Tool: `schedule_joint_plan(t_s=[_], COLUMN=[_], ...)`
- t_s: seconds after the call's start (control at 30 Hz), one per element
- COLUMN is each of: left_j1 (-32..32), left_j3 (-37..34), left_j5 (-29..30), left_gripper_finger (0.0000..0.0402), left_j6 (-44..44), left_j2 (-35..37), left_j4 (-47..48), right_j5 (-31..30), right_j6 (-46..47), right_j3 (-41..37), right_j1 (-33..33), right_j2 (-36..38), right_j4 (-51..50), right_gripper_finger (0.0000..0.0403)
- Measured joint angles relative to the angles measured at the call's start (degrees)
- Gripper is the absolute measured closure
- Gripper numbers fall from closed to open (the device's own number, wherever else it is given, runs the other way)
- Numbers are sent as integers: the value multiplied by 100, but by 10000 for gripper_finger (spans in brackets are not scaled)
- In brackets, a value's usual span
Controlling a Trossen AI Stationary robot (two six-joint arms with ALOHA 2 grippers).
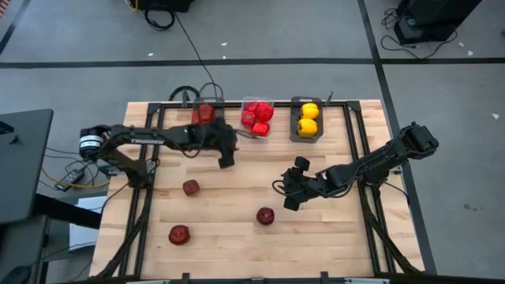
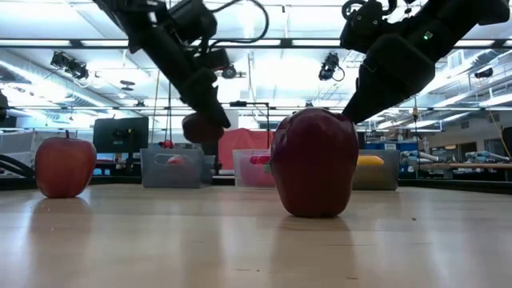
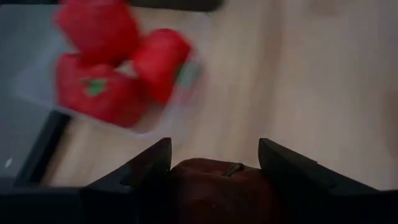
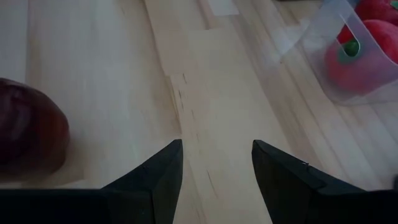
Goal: Sort produce into baskets
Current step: Put the top right apple into the left black transparent bin, then put the top apple into the left black transparent bin
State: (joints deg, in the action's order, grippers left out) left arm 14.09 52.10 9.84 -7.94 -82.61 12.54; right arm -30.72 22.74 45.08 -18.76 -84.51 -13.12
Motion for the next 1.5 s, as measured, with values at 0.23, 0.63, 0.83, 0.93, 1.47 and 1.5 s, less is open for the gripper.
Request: schedule_joint_plan(t_s=[0.23, 0.63, 0.83, 0.93, 1.47, 1.5], left_j1=[873, 1958, 2089, 2078, 1714, 1610], left_j3=[-285, -638, -638, -638, -433, -404], left_j5=[26, 324, 1010, 1006, 497, 463], left_gripper_finger=[163, 163, 161, 151, 56, 63], left_j6=[155, 1004, 1016, 1068, 1618, 1626], left_j2=[162, 158, 158, 158, 208, 208], left_j4=[-406, -385, -409, -477, 1329, 1420], right_j5=[11, -286, -330, -332, -697, -817], right_j6=[-42, -190, -192, -184, 162, 206], right_j3=[0, 0, 0, 0, 0, 0], right_j1=[2, 26, 116, 165, 289, 319], right_j2=[0, 0, 0, 0, 0, -8], right_j4=[47, 181, 402, 474, 437, 446], right_gripper_finger=[199, 199, 199, 199, 199, 199])
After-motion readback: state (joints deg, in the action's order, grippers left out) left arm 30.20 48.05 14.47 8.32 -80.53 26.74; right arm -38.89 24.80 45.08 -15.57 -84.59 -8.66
